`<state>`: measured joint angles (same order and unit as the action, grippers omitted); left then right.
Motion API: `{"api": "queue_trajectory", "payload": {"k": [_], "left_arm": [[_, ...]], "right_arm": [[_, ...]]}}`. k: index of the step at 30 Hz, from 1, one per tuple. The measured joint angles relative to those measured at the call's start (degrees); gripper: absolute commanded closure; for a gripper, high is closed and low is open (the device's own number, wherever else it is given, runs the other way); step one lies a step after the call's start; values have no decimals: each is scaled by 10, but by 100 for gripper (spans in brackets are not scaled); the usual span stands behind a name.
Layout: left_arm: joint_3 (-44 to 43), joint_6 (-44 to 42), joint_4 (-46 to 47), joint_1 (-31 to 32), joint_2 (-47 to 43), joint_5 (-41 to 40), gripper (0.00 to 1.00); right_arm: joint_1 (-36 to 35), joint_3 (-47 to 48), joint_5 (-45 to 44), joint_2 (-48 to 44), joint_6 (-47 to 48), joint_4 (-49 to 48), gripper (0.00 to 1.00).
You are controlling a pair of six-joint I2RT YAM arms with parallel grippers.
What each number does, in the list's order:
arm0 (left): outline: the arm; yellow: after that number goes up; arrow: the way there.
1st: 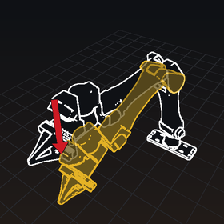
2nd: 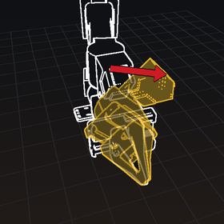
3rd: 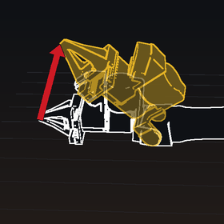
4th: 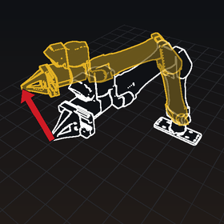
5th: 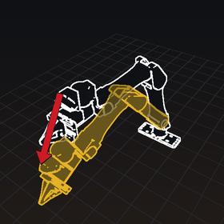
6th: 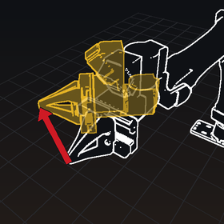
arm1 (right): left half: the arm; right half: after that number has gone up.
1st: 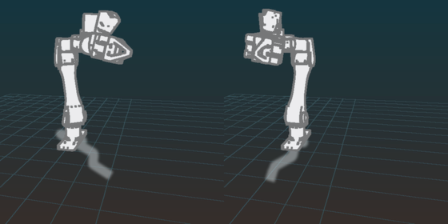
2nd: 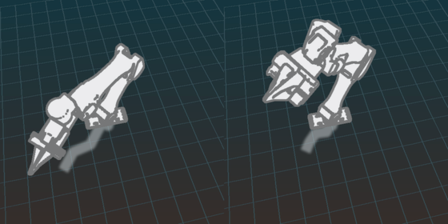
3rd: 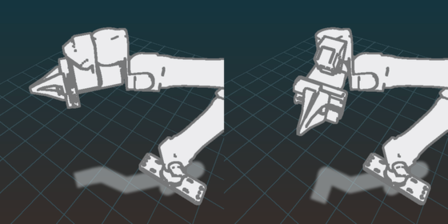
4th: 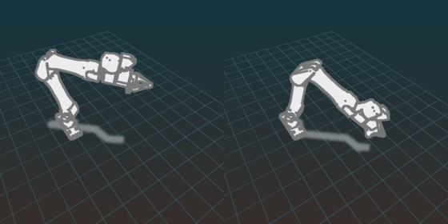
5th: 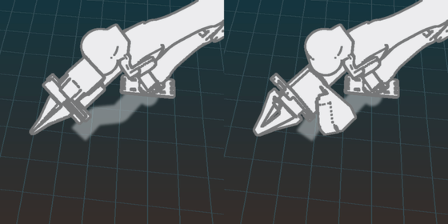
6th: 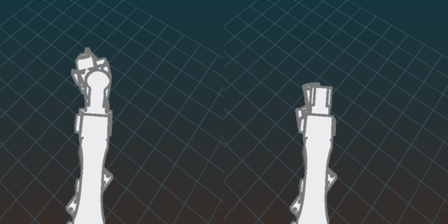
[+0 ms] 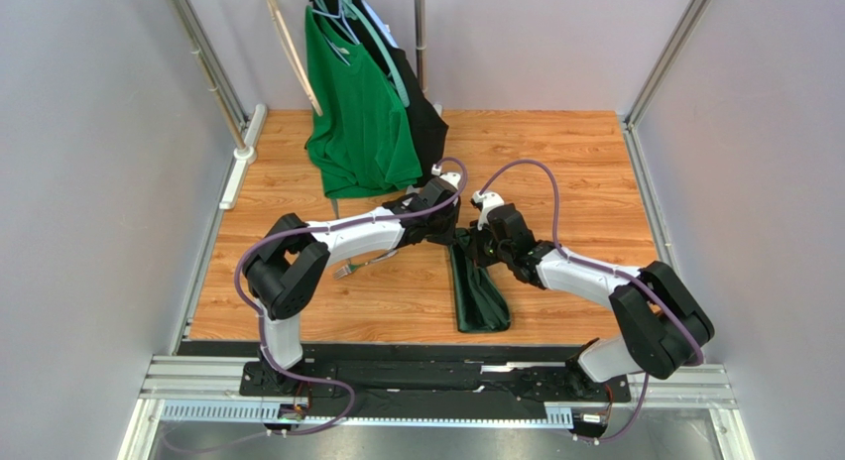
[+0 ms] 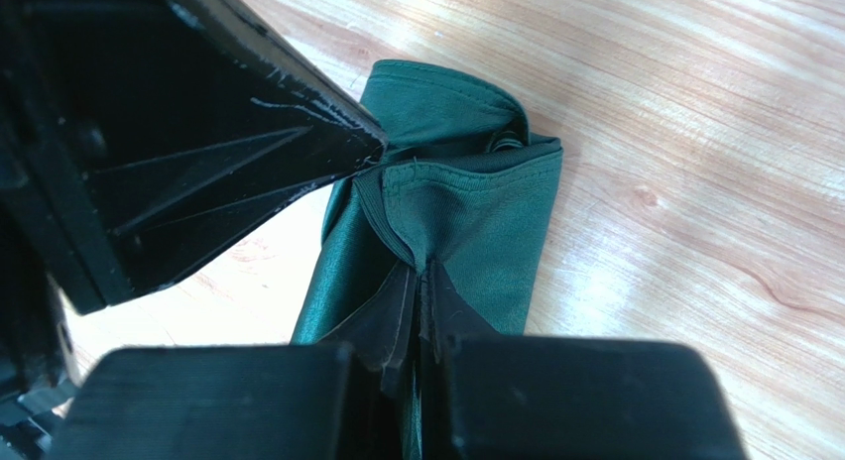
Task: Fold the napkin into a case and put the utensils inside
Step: Stuff the top corner of the square-folded napkin into the folded napkin.
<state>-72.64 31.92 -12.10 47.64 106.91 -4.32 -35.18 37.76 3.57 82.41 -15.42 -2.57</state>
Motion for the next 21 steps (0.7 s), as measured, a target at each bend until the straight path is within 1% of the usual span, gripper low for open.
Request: {"api": "queue_trajectory", "payload": {"k": [7, 13, 21], "left_arm": [[19, 14, 14, -1, -1, 6, 100], [50, 21, 43, -1, -8, 2, 100], [89, 25, 90, -1, -47, 0, 100]], "right_arm": [[0, 0, 17, 2, 7, 5, 100], [0, 2, 31, 38, 7, 16, 100], [0, 17, 36, 54, 7, 30, 100]]}}
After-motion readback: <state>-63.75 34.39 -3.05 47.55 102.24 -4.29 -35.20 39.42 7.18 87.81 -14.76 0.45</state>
